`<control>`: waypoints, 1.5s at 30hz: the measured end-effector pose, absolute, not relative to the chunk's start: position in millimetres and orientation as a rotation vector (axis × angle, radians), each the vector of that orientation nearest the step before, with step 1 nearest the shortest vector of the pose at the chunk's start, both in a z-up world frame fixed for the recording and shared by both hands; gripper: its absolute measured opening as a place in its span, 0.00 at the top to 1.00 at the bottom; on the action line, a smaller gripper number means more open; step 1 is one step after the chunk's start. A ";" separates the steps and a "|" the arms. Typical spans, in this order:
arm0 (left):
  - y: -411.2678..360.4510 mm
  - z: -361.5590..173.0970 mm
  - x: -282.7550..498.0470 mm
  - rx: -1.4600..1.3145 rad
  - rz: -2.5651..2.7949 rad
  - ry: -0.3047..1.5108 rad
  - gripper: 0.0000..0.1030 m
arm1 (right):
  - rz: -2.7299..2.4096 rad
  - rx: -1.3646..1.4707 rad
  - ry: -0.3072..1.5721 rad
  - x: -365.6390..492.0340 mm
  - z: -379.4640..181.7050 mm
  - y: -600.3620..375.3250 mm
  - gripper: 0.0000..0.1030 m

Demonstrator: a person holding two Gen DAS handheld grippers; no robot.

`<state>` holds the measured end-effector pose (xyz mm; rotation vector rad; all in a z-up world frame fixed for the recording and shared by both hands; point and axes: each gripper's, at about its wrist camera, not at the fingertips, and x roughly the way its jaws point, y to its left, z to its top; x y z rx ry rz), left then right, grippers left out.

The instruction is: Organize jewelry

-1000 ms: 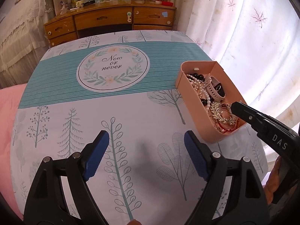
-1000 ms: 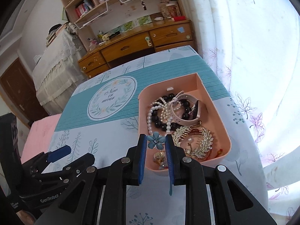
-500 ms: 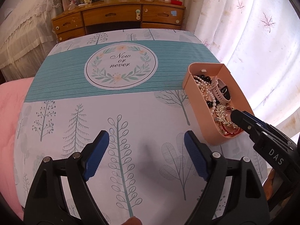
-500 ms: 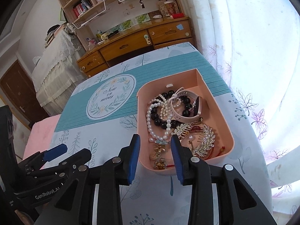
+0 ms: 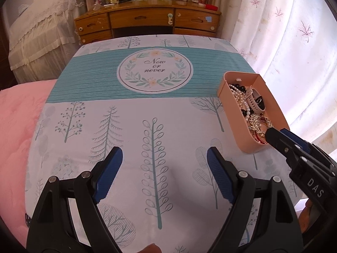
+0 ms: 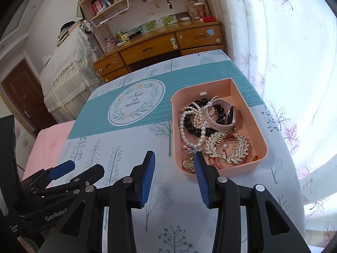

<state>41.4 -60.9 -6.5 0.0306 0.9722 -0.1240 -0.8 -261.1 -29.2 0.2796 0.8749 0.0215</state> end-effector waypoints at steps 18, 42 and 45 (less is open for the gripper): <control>-40.8 33.4 -14.5 0.026 -0.048 0.879 0.22 | 0.034 0.148 0.795 -62.8 15.9 -214.8 0.28; -35.2 42.9 -32.0 0.025 -0.020 0.860 0.22 | 0.018 0.147 0.778 -83.6 32.6 -210.9 0.27; -33.5 42.1 -32.1 0.023 -0.013 0.863 0.22 | 0.021 0.146 0.781 -82.7 32.9 -210.7 0.27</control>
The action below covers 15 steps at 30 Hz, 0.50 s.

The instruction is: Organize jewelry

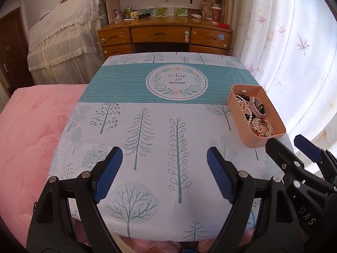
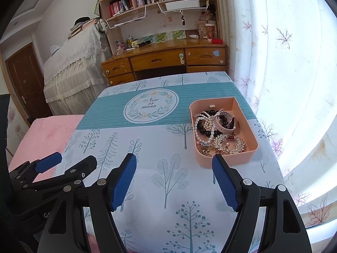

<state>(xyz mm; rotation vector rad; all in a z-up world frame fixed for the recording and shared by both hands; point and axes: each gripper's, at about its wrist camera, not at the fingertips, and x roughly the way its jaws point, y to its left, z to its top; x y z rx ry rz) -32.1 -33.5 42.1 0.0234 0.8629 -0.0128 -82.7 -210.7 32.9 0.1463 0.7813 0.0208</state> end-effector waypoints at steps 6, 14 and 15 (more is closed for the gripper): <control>-29.0 39.8 -31.5 0.014 -0.008 0.864 0.22 | 0.022 0.129 0.787 -84.5 37.7 -206.4 0.27; -25.3 40.7 -31.9 0.014 -0.006 0.851 0.22 | 0.020 0.124 0.783 -84.1 39.7 -203.3 0.27; -24.7 40.9 -32.1 0.014 -0.005 0.849 0.22 | 0.019 0.120 0.781 -85.2 41.3 -203.4 0.27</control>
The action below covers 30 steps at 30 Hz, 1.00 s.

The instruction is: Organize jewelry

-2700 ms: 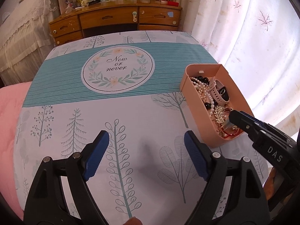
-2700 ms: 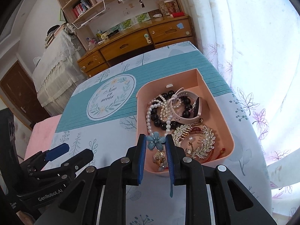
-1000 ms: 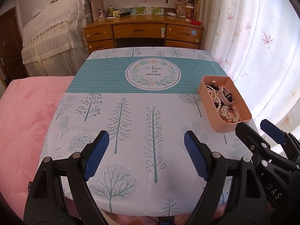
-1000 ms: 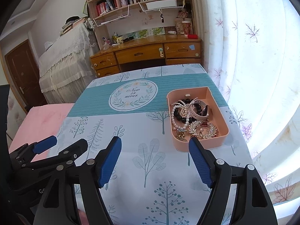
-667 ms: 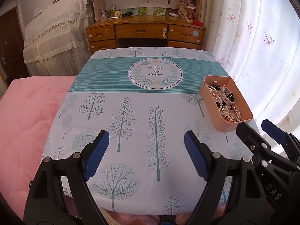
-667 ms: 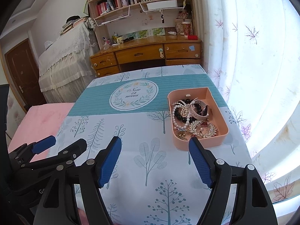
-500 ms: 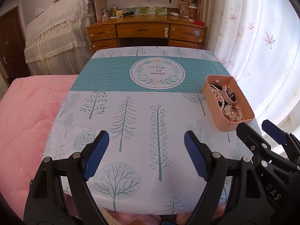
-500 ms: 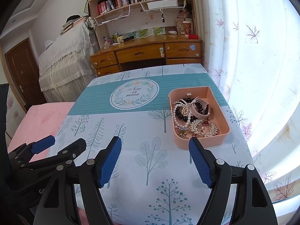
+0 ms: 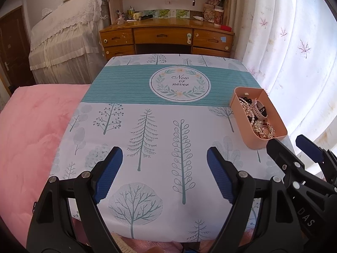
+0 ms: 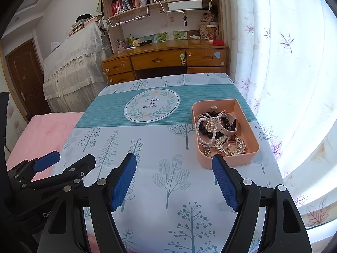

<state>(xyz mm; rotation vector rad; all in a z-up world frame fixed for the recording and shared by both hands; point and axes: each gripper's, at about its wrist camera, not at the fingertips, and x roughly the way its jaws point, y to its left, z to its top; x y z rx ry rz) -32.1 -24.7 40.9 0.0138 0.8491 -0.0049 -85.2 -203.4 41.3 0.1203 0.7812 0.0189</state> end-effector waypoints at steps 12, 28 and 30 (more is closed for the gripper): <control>-19.1 46.2 -38.1 -0.001 -0.003 0.831 0.22 | 0.010 0.086 0.759 -88.6 51.6 -198.3 0.27; -15.2 52.1 -43.6 -0.014 -0.007 0.822 0.22 | 0.007 0.058 0.741 -94.9 58.9 -195.7 0.27; -14.4 52.9 -43.9 -0.016 -0.006 0.822 0.22 | 0.008 0.056 0.742 -94.9 59.5 -193.4 0.27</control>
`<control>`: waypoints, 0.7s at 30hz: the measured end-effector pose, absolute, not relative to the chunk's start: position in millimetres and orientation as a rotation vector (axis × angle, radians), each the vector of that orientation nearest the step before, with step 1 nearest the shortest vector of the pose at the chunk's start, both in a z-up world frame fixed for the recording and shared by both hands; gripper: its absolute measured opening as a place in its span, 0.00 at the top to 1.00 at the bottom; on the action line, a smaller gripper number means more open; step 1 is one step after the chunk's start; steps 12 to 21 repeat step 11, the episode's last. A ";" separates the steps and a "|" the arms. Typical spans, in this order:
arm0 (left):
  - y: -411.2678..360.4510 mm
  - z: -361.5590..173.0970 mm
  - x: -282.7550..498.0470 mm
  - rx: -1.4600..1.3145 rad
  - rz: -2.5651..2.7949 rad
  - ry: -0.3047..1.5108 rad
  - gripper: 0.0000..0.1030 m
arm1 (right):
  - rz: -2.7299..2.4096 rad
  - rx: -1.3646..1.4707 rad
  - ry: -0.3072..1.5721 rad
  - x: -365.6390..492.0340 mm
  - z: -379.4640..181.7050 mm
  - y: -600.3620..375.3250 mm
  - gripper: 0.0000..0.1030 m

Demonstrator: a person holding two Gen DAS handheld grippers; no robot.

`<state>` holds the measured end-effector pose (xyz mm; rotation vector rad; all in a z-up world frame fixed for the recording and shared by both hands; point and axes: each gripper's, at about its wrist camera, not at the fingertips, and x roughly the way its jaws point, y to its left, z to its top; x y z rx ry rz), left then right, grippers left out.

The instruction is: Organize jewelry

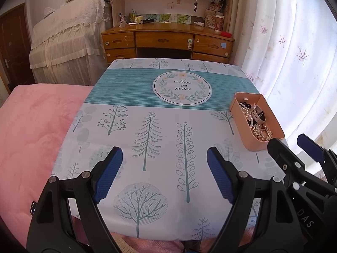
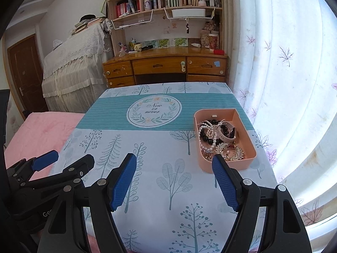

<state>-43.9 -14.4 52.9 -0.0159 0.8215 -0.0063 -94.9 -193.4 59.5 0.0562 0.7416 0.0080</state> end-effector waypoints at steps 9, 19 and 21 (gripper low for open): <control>-7.9 49.2 -43.3 -0.027 -0.001 0.836 0.22 | 0.012 0.046 0.749 -95.6 60.5 -192.7 0.27; -3.7 45.4 -41.2 -0.033 0.004 0.847 0.22 | 0.017 0.040 0.756 -94.2 58.6 -191.9 0.27; -3.7 45.4 -41.2 -0.033 0.004 0.847 0.22 | 0.017 0.040 0.756 -94.2 58.6 -191.9 0.27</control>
